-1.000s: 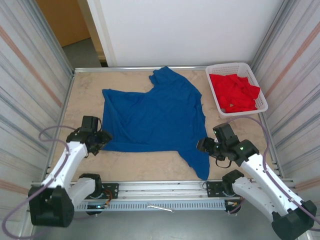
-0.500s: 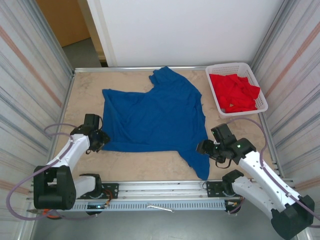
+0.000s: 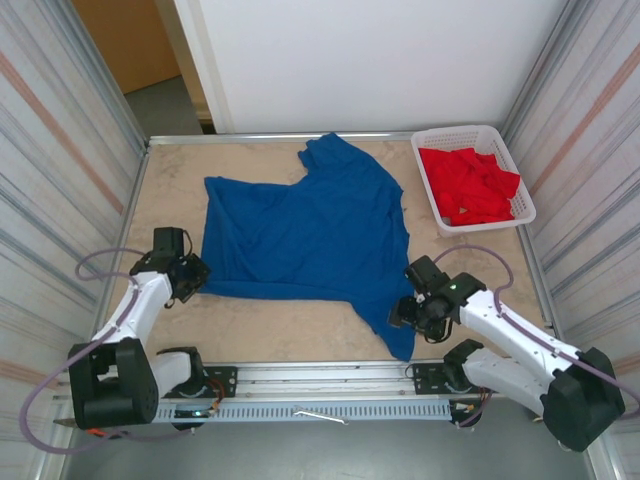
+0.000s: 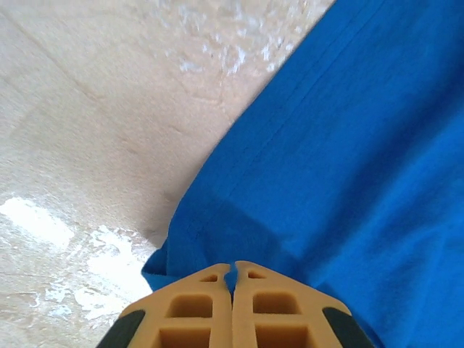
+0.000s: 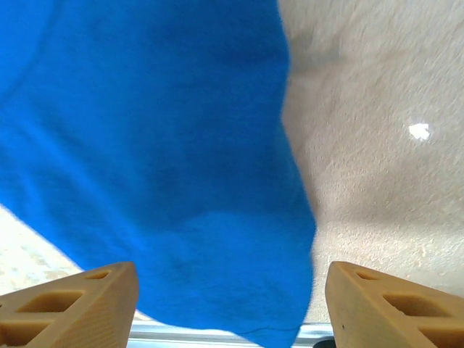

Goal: Fold the inside-out t-shirt

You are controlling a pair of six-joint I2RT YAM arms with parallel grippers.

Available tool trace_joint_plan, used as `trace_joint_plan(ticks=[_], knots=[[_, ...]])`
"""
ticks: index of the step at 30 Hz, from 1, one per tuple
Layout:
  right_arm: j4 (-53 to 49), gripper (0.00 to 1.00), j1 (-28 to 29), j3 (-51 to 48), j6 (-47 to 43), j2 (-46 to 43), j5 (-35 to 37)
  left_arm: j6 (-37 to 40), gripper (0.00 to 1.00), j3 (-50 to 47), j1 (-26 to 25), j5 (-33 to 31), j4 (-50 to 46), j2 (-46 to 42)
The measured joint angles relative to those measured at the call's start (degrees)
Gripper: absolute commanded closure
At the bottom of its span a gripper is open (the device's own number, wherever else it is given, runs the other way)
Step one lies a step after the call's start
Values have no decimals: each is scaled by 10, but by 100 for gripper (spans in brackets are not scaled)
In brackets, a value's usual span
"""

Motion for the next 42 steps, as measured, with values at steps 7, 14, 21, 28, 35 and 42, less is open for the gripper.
trace_joint_plan(ticks=[7,14,21,28,35,42], knots=[[33,34,49,-13,27,50,-1,14,100,0,9,13,0,-16],[54,44,103,-10,41,93,4,15,100,0,9,17,0,-16],[41,100,117,-7,45,98,14,17,100,0,9,22,0,-20],[-4,100,22,82,21,-31,-5,35,100,29,9,35,-26,-55],[-44,100,-86,178,-6,-120,-40,54,100,57,9,56,-57,-106],[-78,100,-93,223,-6,-127,-62,53,100,57,9,67,-108,-186]])
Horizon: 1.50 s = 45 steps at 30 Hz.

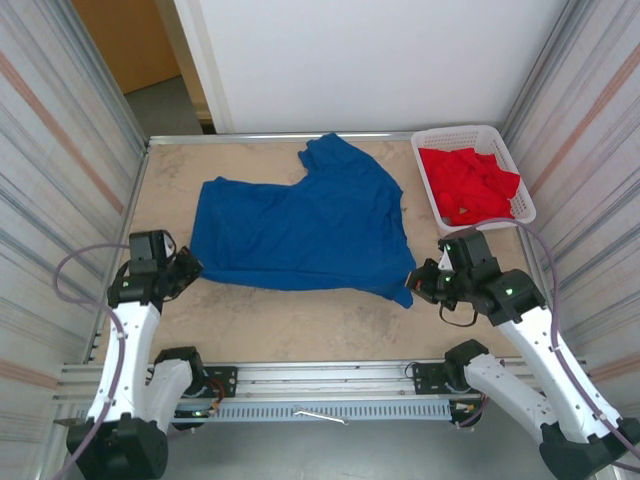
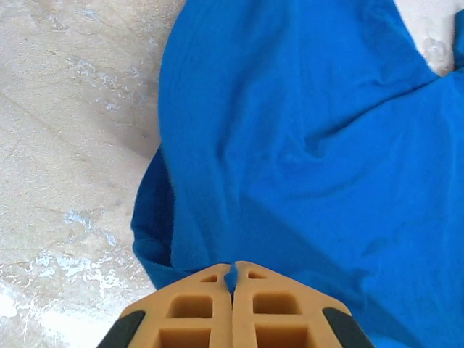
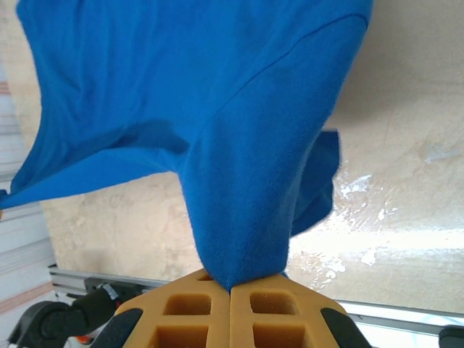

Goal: Fold the inside-out t-shirt

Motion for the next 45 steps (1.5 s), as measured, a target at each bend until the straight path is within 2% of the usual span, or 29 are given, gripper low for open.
trace_joint_plan(ticks=[4,10,17,26,34,35,36,37,38,39,41,45], knots=[[2,100,-3,18,0,4,-3,0,100,0,0,5,-11,-11],[18,100,-16,7,0,20,-18,1,100,-6,0,6,-8,23],[88,100,-63,2,-2,96,-54,7,100,-8,4,6,42,124],[199,100,-136,62,-30,298,-93,33,100,105,4,6,106,331],[261,100,-167,205,-52,498,-103,60,100,228,10,-2,122,495],[265,95,-167,221,-56,518,-103,63,100,238,11,-3,121,508],[269,72,-167,240,-59,541,-103,65,92,249,14,-5,120,521],[273,53,-167,257,-63,562,-102,66,79,261,16,-7,118,534],[278,45,-167,271,-67,579,-102,72,66,272,19,-7,118,545],[282,41,-167,285,-74,595,-100,75,54,286,22,-7,118,558],[293,41,-166,295,-87,607,-94,81,41,316,28,-6,115,581],[294,45,-154,287,-113,587,-75,93,33,344,34,-4,116,594]])
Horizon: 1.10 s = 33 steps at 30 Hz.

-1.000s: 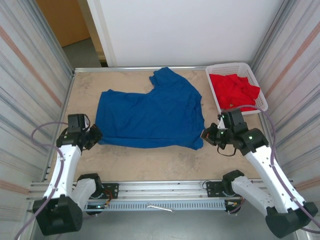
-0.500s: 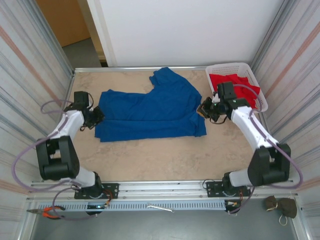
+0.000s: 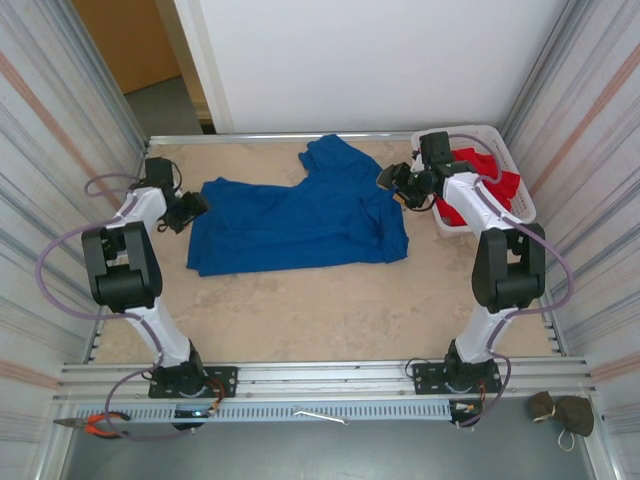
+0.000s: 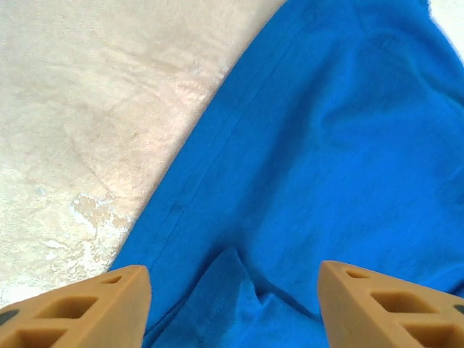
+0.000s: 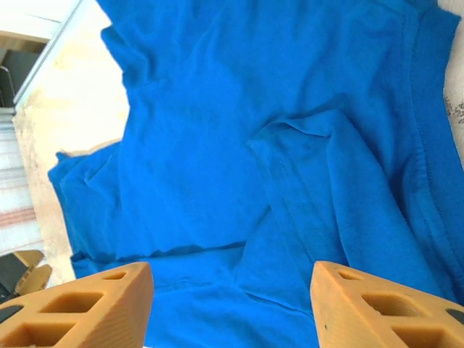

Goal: Fold the inside-out t-shirt

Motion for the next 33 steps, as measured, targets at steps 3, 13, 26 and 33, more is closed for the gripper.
trace_joint_plan(ticks=[3,13,26,33], knots=[[4,49,30,-48,-9,-47,16,0,29,-6,0,5,3,-23],[0,59,104,-152,-5,-56,76,-46,28,-135,-10,69,29,-209],[8,84,103,-132,9,42,103,-93,28,-226,-25,118,49,-289],[13,100,103,-110,16,42,84,-93,28,-226,-25,120,55,-289]])
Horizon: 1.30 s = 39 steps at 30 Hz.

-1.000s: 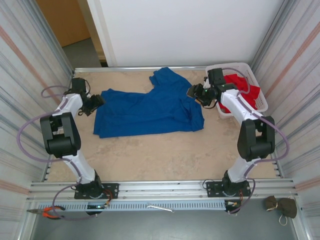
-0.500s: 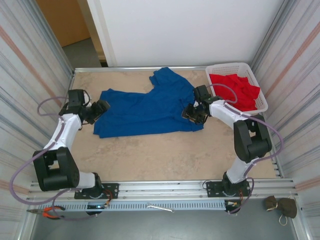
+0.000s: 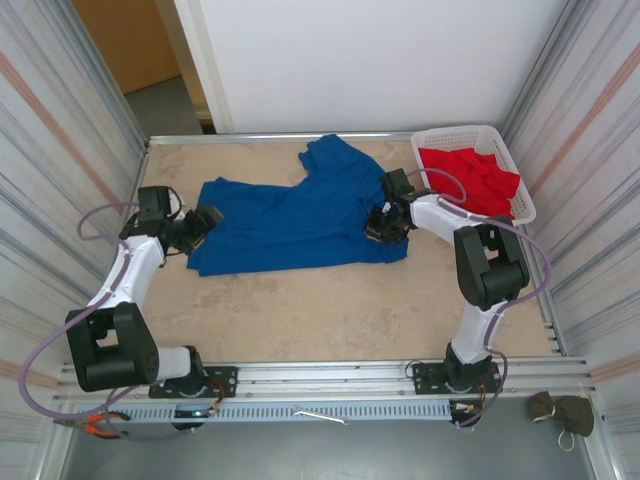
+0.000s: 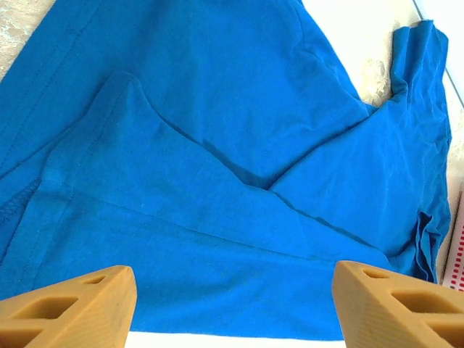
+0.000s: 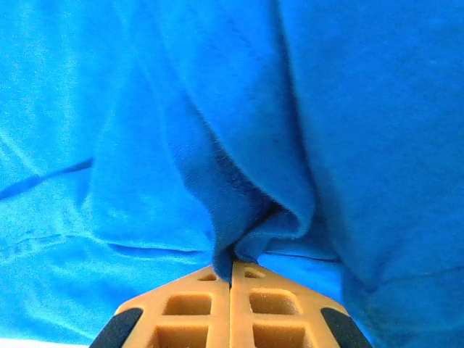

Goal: Fold the inside-out t-shirt

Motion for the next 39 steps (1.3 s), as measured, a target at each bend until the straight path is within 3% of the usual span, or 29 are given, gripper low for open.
trace_joint_plan(ticks=[3,7,9,10,12,18,23,27,33,39], knots=[[-1,100,0,29,10,0,-20,0,28,0,0,0,3,0],[9,97,0,146,24,40,-57,-4,28,0,0,4,10,0],[30,57,0,217,24,82,-84,-4,28,-1,-2,4,12,0],[48,47,0,251,23,107,-103,-5,28,-2,-3,4,15,0],[92,40,-1,279,23,142,-139,-6,28,-5,-4,4,15,0],[139,40,-10,144,20,84,-167,-6,27,-10,-3,2,13,0],[89,40,-31,8,-9,-76,-99,-6,25,-35,-2,-27,-12,-16],[47,35,-38,-46,-40,-167,-31,-9,24,-86,7,-68,-38,-59],[3,33,-28,-92,-80,-169,36,-13,24,-132,12,-103,-54,-75],[-8,34,10,-92,-99,-135,72,-12,24,-134,12,-119,-48,-25]])
